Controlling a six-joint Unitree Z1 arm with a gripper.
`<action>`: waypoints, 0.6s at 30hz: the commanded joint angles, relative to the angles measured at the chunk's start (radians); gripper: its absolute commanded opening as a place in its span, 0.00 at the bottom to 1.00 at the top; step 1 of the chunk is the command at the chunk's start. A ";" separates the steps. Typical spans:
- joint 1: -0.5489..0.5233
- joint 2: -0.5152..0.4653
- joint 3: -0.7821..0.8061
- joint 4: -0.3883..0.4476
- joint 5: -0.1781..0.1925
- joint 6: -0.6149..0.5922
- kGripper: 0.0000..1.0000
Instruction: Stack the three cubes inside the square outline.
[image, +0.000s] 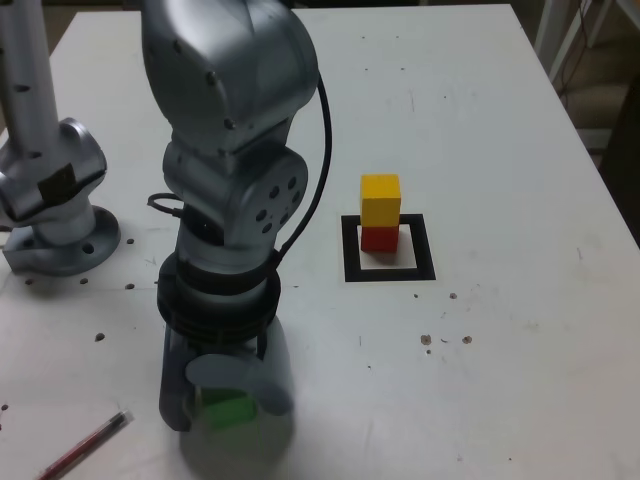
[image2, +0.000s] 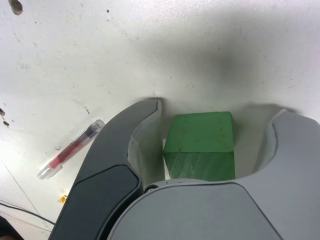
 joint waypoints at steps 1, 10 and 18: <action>0.000 -0.003 0.003 -0.009 0.005 0.001 0.44; 0.000 -0.010 -0.005 -0.022 0.048 -0.001 0.29; 0.000 -0.014 -0.037 0.002 0.104 -0.005 0.25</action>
